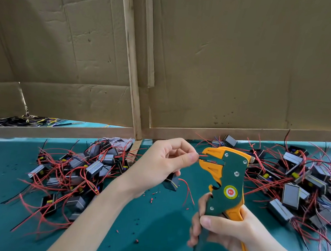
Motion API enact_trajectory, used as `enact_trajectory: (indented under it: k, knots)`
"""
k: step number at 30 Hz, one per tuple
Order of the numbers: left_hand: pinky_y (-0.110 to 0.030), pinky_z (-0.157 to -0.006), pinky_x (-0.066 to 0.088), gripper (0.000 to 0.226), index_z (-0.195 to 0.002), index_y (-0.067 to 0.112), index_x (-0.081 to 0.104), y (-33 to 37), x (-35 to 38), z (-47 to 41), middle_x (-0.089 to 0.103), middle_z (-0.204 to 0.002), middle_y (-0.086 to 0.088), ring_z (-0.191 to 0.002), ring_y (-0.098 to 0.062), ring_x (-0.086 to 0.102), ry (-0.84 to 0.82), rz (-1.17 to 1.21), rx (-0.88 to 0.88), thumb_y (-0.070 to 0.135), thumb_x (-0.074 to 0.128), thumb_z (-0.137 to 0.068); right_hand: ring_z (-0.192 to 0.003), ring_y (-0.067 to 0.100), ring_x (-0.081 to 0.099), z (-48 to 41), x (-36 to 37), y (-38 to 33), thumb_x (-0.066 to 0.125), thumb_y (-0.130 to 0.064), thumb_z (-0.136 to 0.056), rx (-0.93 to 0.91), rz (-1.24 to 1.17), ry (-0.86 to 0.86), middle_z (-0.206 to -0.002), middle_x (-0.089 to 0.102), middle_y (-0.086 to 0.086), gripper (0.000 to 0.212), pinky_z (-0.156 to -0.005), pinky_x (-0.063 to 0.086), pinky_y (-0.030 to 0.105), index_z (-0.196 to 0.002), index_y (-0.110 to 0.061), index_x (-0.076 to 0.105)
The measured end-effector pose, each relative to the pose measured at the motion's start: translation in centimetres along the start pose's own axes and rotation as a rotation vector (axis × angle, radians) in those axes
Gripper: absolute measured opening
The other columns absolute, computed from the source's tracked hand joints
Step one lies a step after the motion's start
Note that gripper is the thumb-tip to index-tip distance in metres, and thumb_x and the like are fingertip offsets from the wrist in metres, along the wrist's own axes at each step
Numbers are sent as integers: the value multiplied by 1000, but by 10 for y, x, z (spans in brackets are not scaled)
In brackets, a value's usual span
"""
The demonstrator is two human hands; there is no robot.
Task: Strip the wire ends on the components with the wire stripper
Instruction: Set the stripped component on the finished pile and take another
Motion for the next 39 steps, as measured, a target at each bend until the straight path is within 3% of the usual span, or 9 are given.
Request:
enact_trajectory:
  k: [7,12,17,22,26,30,33,36,39]
  knots:
    - [-14,-56,41,14,-78,23,63,2,-2,2,50,-58,17,-56,-6,45,4,-13,-16,22,62,-92,-71,40,62,1,2,0,88,-20,-67,10,22,9,-74,61,26,31,-75,52,50,-81,-7,63]
    - [-13,-53,40,15,-77,23,63,2,-3,2,50,-57,18,-55,-6,45,7,-23,-29,23,62,-92,-70,41,61,4,7,-4,80,-12,-67,7,36,38,-72,60,26,19,-73,53,48,-75,-7,64]
    - [-12,-53,39,14,-77,22,64,0,-5,2,52,-60,15,-55,-7,46,-12,-44,-40,24,64,-90,-66,39,59,5,8,-6,79,-14,-68,1,48,44,-67,57,25,19,-69,53,46,-72,-7,62]
    - [-12,-54,39,15,-75,25,66,1,-9,2,54,-63,12,-56,-7,47,-36,-58,-43,23,65,-90,-47,30,55,3,11,0,90,-27,-62,23,34,49,-52,52,20,36,-55,51,41,-67,-9,60]
    - [-12,-55,41,14,-76,25,66,1,-10,3,56,-66,12,-57,-7,48,-80,-68,-52,25,64,-90,-38,26,49,4,15,4,88,-29,-61,49,-4,91,-45,46,15,38,-47,48,35,-60,-9,55]
    - [-12,-55,40,11,-82,23,66,-5,-9,2,57,-68,13,-57,-5,48,-82,-94,-78,21,63,-92,-29,18,34,5,8,9,88,-40,-50,79,-15,281,-40,32,8,55,-39,37,26,-52,-10,42]
    - [-10,-55,40,11,-82,21,65,-11,-8,0,57,-64,17,-54,-3,49,-54,-133,-104,20,62,-93,-36,25,45,2,9,9,93,-37,-49,67,-36,189,-46,41,16,53,-44,44,34,-58,-8,49]
    - [-11,-58,43,13,-81,23,65,-14,-14,-2,60,-67,16,-55,-4,51,-10,-150,-110,19,61,-93,-60,38,58,-4,10,5,96,-23,-47,38,-139,75,-66,54,25,47,-64,53,49,-72,-5,60]
    - [-12,-63,44,16,-81,24,66,-14,-20,-4,62,-70,15,-58,0,53,23,-200,-94,16,61,-93,-65,40,59,-5,7,4,95,-13,-44,39,-235,71,-72,55,26,48,-67,54,50,-78,-3,63]
Point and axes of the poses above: each hand's wrist, its own z-axis away from the middle knuckle, its own x-axis out of the palm, y = z × x, the point moved 5 cm from there along -z, towards the middle knuckle
